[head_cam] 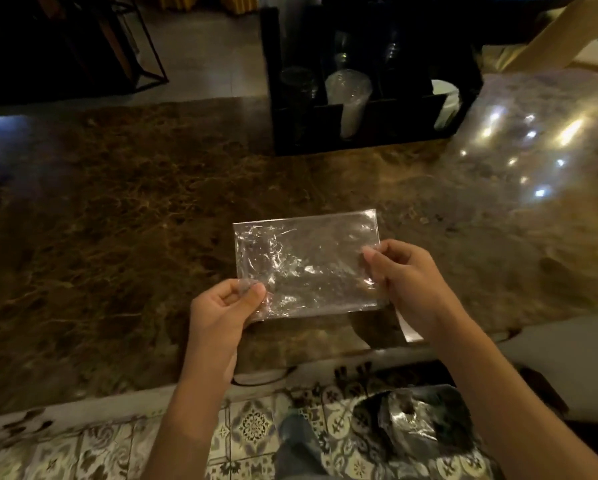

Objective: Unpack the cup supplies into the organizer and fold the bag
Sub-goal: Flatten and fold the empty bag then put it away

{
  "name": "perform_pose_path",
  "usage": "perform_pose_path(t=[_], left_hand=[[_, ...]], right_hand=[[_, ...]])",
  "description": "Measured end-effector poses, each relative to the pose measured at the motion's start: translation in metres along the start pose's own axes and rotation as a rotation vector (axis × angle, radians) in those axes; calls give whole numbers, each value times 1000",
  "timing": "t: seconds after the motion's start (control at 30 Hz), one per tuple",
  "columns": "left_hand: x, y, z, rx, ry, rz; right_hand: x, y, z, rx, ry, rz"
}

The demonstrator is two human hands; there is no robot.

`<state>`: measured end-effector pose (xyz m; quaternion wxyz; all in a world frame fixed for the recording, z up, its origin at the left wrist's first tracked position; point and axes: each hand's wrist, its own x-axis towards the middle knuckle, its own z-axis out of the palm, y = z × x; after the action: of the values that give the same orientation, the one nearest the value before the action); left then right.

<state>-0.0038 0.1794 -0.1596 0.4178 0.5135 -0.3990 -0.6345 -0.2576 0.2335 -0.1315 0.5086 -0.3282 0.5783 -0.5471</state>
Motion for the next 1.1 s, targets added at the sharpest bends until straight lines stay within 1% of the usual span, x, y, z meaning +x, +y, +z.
perform_pose_path(t=[0.17,0.3,0.37,0.53,0.67,0.8,0.9,1.03,1.1], left_hand=[[-61,-35,79,-41,24,33],[-122,-74,146,-58,65,36],[-155,-97,178,-65,87,32],[-210,-146,234,-46,89,-27],[-223,-190,250,50,56,-82],[-217,-251,257,128,61,-178],[-212,-308,255,171,67,-218],[-203,-396,239,379,-87,-241],[-191,-440,232,493,-98,-271]], right_hand=[[-64,16,-91,36,15,30],[-123,37,-170,209,56,168],[-151,48,-205,221,59,216],[-201,71,-269,238,226,203],[-220,104,-307,146,267,195],[-230,165,-335,90,384,232],[-235,224,-345,75,450,302],[-238,310,-359,71,521,449],[-237,351,-364,72,549,513]])
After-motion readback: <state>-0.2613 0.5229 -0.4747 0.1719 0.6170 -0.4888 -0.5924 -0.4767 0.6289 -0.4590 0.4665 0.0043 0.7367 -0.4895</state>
